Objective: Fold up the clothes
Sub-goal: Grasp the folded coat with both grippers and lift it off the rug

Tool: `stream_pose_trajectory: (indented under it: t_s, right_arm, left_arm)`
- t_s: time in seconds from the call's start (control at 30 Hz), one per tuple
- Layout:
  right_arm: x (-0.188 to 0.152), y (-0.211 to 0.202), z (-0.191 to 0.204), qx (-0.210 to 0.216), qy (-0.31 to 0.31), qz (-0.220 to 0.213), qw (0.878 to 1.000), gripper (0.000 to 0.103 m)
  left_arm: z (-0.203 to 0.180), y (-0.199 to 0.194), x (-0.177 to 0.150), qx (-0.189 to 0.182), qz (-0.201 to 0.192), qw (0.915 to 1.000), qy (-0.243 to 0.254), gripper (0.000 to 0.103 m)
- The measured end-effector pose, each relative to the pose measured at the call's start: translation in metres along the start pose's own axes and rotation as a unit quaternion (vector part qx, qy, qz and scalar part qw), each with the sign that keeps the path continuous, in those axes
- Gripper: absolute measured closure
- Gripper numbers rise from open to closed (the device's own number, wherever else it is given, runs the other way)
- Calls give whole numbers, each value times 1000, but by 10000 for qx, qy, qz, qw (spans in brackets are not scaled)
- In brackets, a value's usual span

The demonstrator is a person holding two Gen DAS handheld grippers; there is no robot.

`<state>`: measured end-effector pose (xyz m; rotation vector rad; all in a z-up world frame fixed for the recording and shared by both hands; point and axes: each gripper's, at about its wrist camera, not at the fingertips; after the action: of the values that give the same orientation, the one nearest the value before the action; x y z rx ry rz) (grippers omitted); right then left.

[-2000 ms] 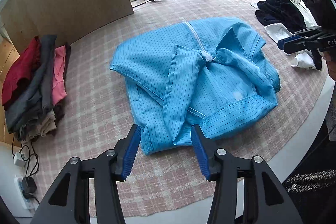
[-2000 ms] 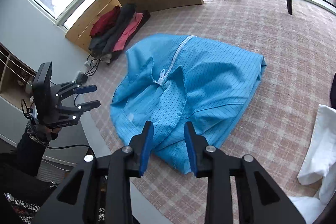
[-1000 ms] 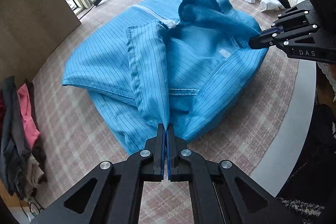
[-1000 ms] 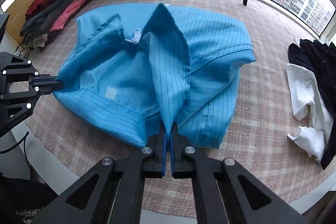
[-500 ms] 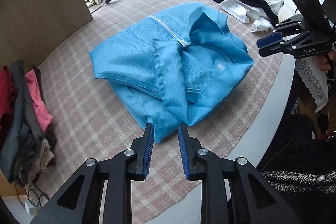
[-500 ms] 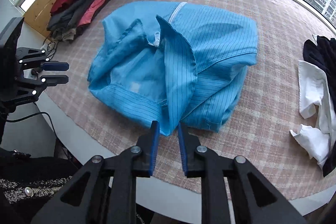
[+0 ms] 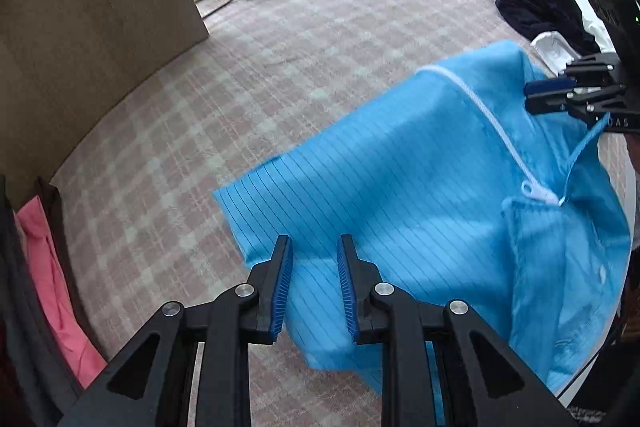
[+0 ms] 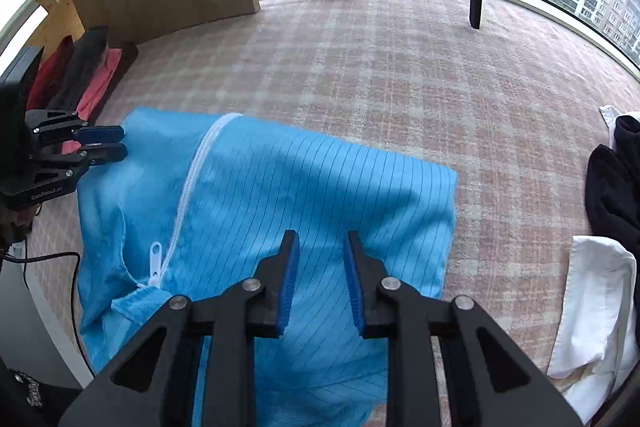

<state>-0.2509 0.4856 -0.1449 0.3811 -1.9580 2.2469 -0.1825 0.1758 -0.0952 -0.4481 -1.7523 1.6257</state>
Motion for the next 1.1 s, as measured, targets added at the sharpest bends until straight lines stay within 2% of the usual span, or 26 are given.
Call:
stream_pose_trajectory:
  t_s: [0.1,0.17,0.33,0.47,0.57,0.63,0.7,0.77,0.83,0.87,0.9,0.93,1.03,1.1]
  right_arm:
    - [-6,4,-9,23,-6,155,9999,84]
    - [-7,0,-16,107,61,193,9997,84]
    - [-2,-55,-45,604,614,-604,9945,81]
    - [17,-57,-61,549,762,-840,9920,81]
    - [30,-27,-62,647,694,-556,9939,81]
    - [35,0,-62,549,596,-290,9963,82]
    - [36,16,-67,422,560,-123,9975,83]
    - [33,4,-76,550,777,-234,9952,83]
    - [22,-21,-85,599,1016,-498,9918,76]
    - [13,-32,-89,642,1126,-606,9897,70]
    - [4,-41,-92,714,1226,-664,9877,55]
    - [-6,-47,-94,789,1321,-698,9856,44]
    - [-34,-46,-96,953,1645,-585,9800,42]
    - [-45,-37,-97,1075,1923,-504,9741,42]
  left_arm:
    - [-4,0,-20,-69,18,9999,-80,81]
    - [3,-19,-23,-164,-72,9993,-326,81]
    - [11,-64,-15,-62,-652,9972,-369,78]
    - [-3,-53,21,-279,-830,9961,-140,78]
    - [-19,-23,48,-480,-691,9964,42,78]
    - [-27,0,52,-447,-451,9980,78,78]
    - [-29,7,46,-382,-354,9986,89,78]
    - [-19,-7,36,-406,-384,9983,-142,78]
    - [-1,-28,17,-409,-458,9964,-577,77]
    - [9,-39,6,-404,-500,9946,-818,69]
    - [19,-50,-5,-398,-542,9921,-1059,59]
    - [26,-57,-15,-474,-555,9888,-1298,56]
    - [42,-65,-45,-871,-533,9743,-2007,55]
    - [44,-59,-53,-1075,-532,9622,-2443,55]
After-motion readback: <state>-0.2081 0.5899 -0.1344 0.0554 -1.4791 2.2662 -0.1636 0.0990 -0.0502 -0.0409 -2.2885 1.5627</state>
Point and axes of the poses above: each gripper's, at about its wrist camera, not at the fingertips, and y roughly the way its jaws point, z to its left, x to its top, and after that the axes turned 7 degrees about z, right-handed
